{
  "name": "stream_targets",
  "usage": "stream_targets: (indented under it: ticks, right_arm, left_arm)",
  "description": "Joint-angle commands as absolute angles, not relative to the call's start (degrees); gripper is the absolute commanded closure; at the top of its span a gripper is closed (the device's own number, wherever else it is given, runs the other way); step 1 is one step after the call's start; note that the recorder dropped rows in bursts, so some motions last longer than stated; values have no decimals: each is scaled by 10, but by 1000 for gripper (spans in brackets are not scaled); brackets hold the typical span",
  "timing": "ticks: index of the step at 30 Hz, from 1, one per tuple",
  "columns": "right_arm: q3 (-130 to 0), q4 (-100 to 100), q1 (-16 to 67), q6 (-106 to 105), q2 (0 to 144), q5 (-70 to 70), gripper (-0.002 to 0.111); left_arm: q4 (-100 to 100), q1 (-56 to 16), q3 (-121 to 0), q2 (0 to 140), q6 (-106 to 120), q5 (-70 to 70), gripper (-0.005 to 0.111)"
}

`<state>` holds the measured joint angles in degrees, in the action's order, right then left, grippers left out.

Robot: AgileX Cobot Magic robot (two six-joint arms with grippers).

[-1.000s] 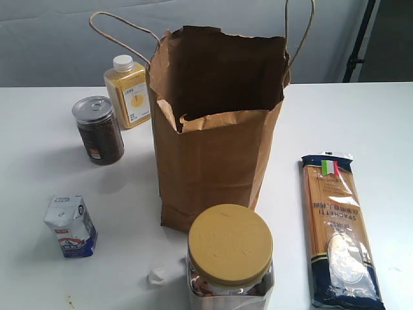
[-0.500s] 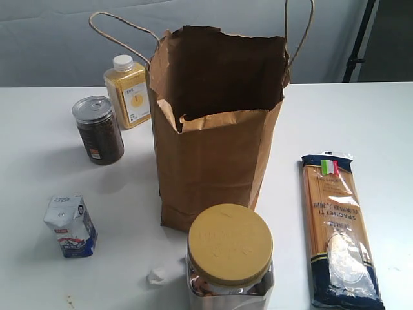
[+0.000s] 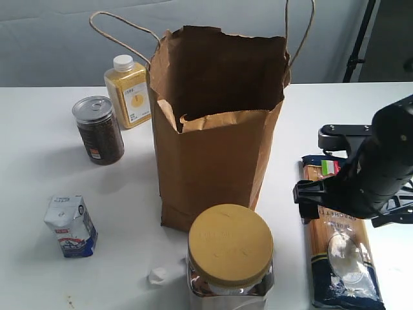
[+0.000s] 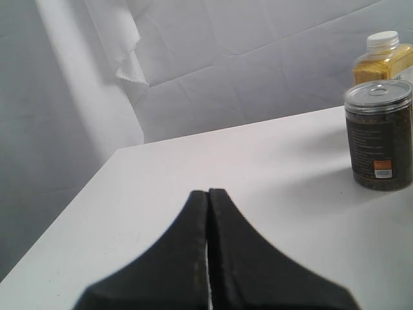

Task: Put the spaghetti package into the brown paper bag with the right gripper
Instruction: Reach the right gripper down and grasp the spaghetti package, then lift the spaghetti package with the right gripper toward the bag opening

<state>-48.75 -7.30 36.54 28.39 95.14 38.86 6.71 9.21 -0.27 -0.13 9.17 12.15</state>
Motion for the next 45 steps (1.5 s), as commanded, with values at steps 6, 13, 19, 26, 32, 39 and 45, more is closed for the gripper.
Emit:
stream_targets:
  ticks: [6, 13, 19, 26, 32, 39, 45]
  right_arm:
    - [-508, -131, 366, 287, 1027, 365, 8]
    - [-508, -123, 365, 289, 1071, 347, 8]
    - [-505, -83, 365, 274, 1104, 336, 44]
    - [-444, -76, 363, 279, 1030, 251, 108]
    - [-345, -67, 347, 306, 912, 143, 108]
    - [-240, -51, 318, 310, 703, 74, 108]
    - [-213, -53, 320, 304, 499, 67, 108]
  left_arm:
    - [65, 91, 0, 0, 90, 120, 107]
    - [65, 91, 0, 0, 90, 120, 107]
    - [65, 91, 0, 0, 90, 120, 107]
    - [65, 91, 0, 0, 90, 120, 107]
    - [65, 91, 0, 0, 90, 120, 107]
    - [65, 91, 0, 0, 90, 120, 107]
    - [65, 91, 0, 0, 90, 120, 107]
